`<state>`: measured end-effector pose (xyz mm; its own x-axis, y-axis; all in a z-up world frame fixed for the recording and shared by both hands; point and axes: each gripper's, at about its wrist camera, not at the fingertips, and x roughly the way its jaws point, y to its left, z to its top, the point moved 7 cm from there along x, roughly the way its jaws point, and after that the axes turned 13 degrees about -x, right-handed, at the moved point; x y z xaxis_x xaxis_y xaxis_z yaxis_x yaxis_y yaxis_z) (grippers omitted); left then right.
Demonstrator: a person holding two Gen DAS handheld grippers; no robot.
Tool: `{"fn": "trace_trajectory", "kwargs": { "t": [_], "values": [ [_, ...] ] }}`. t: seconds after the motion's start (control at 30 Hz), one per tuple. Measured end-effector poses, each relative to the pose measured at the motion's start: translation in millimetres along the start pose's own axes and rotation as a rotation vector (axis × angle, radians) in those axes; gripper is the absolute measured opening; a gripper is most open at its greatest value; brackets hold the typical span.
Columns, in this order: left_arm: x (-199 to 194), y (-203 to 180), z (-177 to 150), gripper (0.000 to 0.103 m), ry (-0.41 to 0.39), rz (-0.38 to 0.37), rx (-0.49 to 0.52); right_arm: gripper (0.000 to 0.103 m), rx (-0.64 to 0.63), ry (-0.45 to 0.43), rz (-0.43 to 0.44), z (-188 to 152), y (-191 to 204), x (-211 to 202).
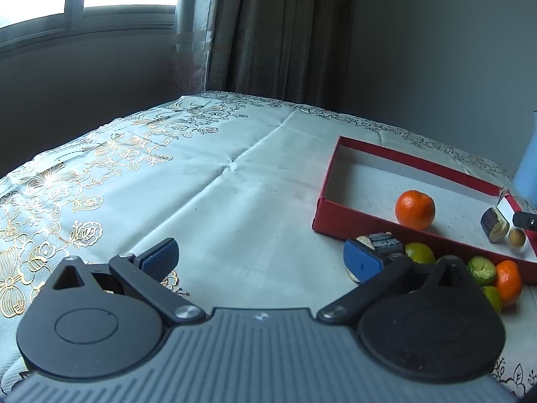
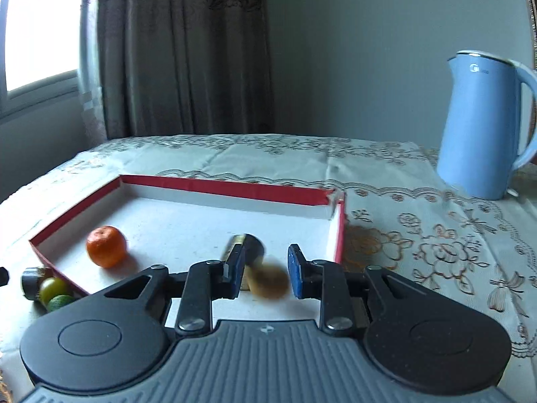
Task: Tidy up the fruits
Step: 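Carry the brown fruit into the red box and open the right gripper, then move the left gripper to another brown round fruit and grasp it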
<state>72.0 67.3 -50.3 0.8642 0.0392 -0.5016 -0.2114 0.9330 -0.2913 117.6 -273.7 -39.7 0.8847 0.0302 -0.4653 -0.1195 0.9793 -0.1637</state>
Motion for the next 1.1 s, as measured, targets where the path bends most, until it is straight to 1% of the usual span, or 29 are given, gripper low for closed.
{"fn": "trace_trajectory", "kwargs": {
  "t": [0.1,0.2,0.3,0.4,0.47,0.53,0.63,0.73,0.8,0.9,0.97,1.0,1.03,1.1],
  "values": [
    [0,0,0,0.103,0.0,0.0,0.003,0.027,0.012,-0.022,0.02,2,-1,-3],
    [-3,0,1,0.103,-0.015,-0.006,-0.003,0.027,0.006,-0.071,-0.004,8,-4,-12],
    [-7,-1,2,0.103,-0.034,-0.02,-0.004,0.027,0.028,-0.153,-0.025,15,-17,-26],
    [-16,-10,1,0.103,-0.049,-0.044,0.038,0.027,0.043,-0.197,-0.072,17,-38,-36],
    [-28,-27,-4,0.103,-0.042,-0.105,0.082,0.027,0.047,-0.219,-0.111,14,-54,-43],
    [-46,-53,-8,0.103,-0.059,-0.18,0.149,0.027,0.061,-0.221,-0.14,10,-71,-46],
    [-74,-101,-20,0.103,-0.083,-0.308,0.259,0.028,0.118,-0.212,-0.164,-1,-97,-48],
    [-95,-150,-39,0.103,-0.084,-0.433,0.381,0.028,0.186,-0.206,-0.158,-9,-113,-48],
    [-103,-178,-53,0.103,-0.084,-0.473,0.449,0.028,0.229,-0.211,-0.14,-12,-120,-48],
    [-109,-214,-80,0.103,-0.059,-0.531,0.541,0.028,0.26,-0.236,-0.134,-15,-128,-53],
    [-107,-232,-95,0.089,-0.035,-0.552,0.599,0.028,0.279,-0.25,-0.133,-16,-133,-56],
    [-104,-240,-103,0.083,-0.019,-0.552,0.633,0.028,0.292,-0.252,-0.129,-17,-136,-56],
    [-102,-247,-112,0.079,-0.006,-0.549,0.662,0.028,0.302,-0.253,-0.126,-17,-138,-57],
    [-95,-255,-124,0.074,0.027,-0.553,0.687,0.028,0.323,-0.261,-0.121,-18,-142,-59]
  ]
}}
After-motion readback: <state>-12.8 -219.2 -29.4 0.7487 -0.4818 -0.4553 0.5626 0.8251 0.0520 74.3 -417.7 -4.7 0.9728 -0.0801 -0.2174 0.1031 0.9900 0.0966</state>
